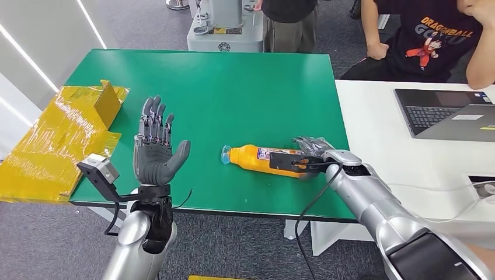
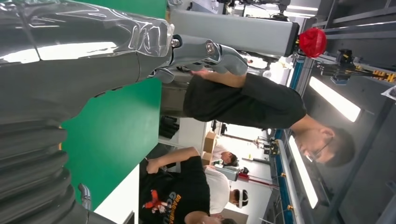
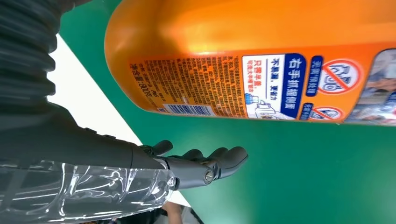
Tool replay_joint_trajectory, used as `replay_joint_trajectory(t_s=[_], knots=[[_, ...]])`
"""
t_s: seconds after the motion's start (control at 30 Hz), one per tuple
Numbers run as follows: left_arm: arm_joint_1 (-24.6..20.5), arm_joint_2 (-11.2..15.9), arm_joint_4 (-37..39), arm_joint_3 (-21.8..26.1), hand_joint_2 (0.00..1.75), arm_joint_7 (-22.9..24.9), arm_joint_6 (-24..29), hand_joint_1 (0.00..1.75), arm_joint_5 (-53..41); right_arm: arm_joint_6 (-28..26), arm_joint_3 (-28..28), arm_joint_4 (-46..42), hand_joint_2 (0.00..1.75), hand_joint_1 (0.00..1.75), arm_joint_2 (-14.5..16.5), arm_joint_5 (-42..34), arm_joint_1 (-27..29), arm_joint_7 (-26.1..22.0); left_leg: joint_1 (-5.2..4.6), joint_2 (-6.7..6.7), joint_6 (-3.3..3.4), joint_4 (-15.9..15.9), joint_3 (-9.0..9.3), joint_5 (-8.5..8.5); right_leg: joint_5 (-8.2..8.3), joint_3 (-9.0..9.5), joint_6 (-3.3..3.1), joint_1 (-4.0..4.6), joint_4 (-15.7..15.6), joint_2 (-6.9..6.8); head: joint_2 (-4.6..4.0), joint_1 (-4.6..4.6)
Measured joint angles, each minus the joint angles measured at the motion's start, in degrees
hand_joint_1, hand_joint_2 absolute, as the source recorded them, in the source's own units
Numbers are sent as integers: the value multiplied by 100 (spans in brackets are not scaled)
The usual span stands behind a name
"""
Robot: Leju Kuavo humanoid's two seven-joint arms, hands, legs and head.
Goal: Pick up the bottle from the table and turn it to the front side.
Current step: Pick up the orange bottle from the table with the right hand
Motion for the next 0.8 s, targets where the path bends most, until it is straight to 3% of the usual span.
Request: replay_joint_trajectory(t_s=[0.37, 0.8], knots=[[3, 0, 5, -60, 175, -62, 73, 0, 20, -777, -72, -102, 175, 0, 123, 52, 29, -482, 0, 0, 0, -1, 0, 0, 0, 0, 0, 0, 1, 0, 0, -1], [12, 1, 5, -100, 175, -86, 107, 0, 33, -847, -172, -125, 175, 0, 269, 134, 29, -566, 0, -1, 0, 0, -1, 0, 0, 1, 0, 0, 0, -2, 0, 1]])
